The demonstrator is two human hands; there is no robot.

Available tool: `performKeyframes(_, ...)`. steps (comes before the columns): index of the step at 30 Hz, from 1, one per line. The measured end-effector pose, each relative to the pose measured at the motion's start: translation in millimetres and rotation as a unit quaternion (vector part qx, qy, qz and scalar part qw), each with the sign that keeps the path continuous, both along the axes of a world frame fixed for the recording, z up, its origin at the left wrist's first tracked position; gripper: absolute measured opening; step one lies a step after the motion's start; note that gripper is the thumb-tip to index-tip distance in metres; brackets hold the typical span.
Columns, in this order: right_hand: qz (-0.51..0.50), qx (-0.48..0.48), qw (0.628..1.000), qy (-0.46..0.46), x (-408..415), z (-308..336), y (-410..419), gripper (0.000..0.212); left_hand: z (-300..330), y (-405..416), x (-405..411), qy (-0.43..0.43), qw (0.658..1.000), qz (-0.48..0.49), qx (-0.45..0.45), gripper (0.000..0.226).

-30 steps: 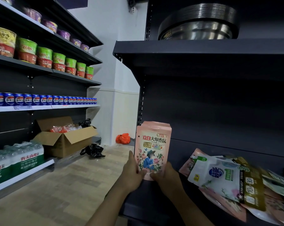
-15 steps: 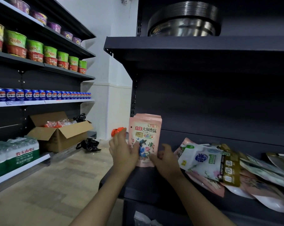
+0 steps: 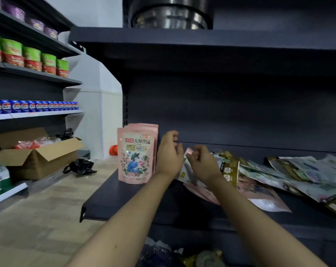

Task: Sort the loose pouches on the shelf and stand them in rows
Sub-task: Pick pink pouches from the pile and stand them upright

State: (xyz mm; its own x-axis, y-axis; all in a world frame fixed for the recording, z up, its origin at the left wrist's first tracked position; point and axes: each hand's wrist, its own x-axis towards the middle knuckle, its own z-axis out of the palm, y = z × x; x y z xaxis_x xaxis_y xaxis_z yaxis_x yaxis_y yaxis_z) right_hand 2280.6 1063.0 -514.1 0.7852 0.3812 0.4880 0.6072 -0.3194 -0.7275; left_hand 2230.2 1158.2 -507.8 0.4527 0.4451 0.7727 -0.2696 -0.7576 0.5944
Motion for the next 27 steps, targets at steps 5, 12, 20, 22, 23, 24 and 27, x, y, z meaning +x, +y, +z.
performKeyframes(5,-0.009,-0.006,1.000,0.022,22,1,6,0.037,-6,9,34,0.098,0.993,0.003,-0.066,0.035)
performKeyframes(12,-0.031,-0.030,0.999,0.021,50,-5,31,0.034,-22,36,77,0.279,0.954,0.013,-0.106,0.030)
performKeyframes(20,-0.027,-0.061,0.996,0.059,62,-15,43,0.036,-28,50,101,0.428,0.897,0.000,-0.110,0.035)
performKeyframes(22,-0.027,-0.064,0.995,0.068,62,-16,42,0.037,-27,49,103,0.432,0.893,0.001,-0.128,0.038)
performKeyframes(23,-0.028,-0.063,0.995,0.070,62,-16,41,0.037,-27,48,104,0.432,0.892,0.003,-0.136,0.038)
performKeyframes(24,-0.030,-0.060,0.995,0.071,61,-16,41,0.037,-26,47,104,0.426,0.893,0.006,-0.146,0.038)
performKeyframes(27,-0.037,-0.045,0.995,0.076,59,-16,40,0.037,-22,41,105,0.381,0.912,0.034,-0.149,0.032)
